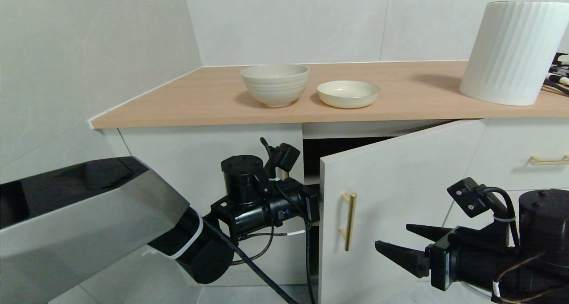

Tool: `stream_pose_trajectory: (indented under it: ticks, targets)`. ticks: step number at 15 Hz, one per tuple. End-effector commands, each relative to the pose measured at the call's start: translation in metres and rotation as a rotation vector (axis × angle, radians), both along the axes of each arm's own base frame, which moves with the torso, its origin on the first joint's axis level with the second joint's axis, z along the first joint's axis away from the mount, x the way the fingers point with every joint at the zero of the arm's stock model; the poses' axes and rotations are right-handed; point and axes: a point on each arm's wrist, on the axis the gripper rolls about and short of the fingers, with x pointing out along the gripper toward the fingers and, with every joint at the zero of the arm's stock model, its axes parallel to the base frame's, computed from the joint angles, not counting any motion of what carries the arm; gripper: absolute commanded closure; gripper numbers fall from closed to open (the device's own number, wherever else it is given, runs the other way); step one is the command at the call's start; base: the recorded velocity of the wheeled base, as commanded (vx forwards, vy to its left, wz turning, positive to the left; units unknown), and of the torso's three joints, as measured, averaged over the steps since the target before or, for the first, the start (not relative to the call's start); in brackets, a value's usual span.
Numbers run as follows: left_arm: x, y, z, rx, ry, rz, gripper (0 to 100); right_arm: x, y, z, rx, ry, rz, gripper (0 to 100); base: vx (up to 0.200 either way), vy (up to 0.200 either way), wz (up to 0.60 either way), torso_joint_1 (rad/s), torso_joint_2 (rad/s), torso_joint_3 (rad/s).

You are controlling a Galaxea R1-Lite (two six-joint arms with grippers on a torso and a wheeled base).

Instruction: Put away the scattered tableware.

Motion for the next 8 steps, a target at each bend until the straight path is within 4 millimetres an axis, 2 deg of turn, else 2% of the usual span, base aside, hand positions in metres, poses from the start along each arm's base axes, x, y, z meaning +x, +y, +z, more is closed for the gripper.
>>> stream_pose_trajectory:
  ticks: [1, 6, 8]
  targets:
    - [-0.0015, -0.0015, 0.0015, -0.003, -0.003, -0.005, 100, -0.0018, -0.0007, 0.0015, 0.004, -0.005, 0.003, 0, 0.0, 0.0, 0.0, 0.0, 0.0, 0.0]
    - [-0.0018, -0.0029, 0.0, -0.001, 0.0, -0.01, 100, -0.0025, -0.0007, 0.0006, 0.0, -0.002, 0.005, 0, -0.2, 0.0, 0.0, 0.006, 0.0, 0.005]
    - [-0.0013, -0.004, -0.0017, 0.001, 0.001, -0.013, 100, -0.0025, -0.0007, 0.0, -0.003, -0.002, 0.007, 0, 0.0, 0.0, 0.0, 0.0, 0.0, 0.0]
